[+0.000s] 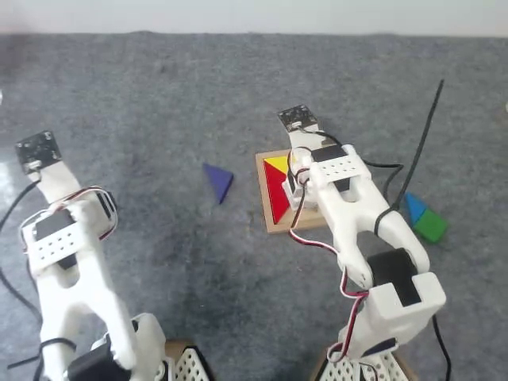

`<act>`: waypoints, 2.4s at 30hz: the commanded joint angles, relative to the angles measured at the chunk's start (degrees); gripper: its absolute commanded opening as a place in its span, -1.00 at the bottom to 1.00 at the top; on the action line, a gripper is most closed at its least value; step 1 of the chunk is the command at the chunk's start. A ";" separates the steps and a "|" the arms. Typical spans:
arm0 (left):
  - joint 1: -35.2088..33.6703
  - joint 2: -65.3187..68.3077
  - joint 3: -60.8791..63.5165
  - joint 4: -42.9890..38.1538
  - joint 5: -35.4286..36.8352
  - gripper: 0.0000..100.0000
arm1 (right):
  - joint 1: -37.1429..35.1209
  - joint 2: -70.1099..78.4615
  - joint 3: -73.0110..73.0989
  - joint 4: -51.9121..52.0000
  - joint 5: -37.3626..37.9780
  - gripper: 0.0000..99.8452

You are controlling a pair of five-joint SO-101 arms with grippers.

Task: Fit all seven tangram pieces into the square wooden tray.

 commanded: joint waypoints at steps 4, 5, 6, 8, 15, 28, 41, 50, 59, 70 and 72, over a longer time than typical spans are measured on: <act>0.35 -2.20 -0.13 -0.97 -0.44 -0.63 | -2.86 -7.60 1.05 3.30 0.79 -0.71; 0.35 -2.20 -0.13 -0.97 -0.44 -0.63 | -3.12 -8.84 1.76 3.47 0.70 -0.71; 0.35 -2.20 -0.13 -0.97 -0.44 -0.63 | -3.91 -10.24 2.29 3.47 0.62 -0.71; 0.35 -2.20 -0.13 -0.97 -0.44 -0.63 | -5.93 -13.41 3.96 3.47 0.97 -0.71; 0.35 -2.20 -0.13 -0.97 -0.44 -0.63 | -11.56 -13.58 7.74 2.59 5.80 -0.71; 0.35 -2.20 -0.13 -0.88 -0.44 -0.63 | -4.97 -1.01 2.02 1.80 7.82 -0.71; 0.35 -2.02 -0.13 -0.97 -0.44 -0.63 | -0.84 3.56 -6.24 1.98 9.85 -0.71; 0.35 -1.76 -0.13 -0.97 -0.44 -0.63 | -1.10 -10.86 -5.80 6.29 9.85 -0.71; 0.35 -1.76 -0.04 -0.97 -0.44 -0.63 | 7.25 -23.34 -5.71 17.71 10.02 -0.71; 0.62 -1.85 1.98 -4.40 -0.53 -0.63 | 40.40 -24.13 12.92 3.82 15.65 -0.71; 0.62 -1.85 2.33 -4.84 -0.53 -0.63 | 41.71 -24.13 16.00 3.12 19.43 -0.71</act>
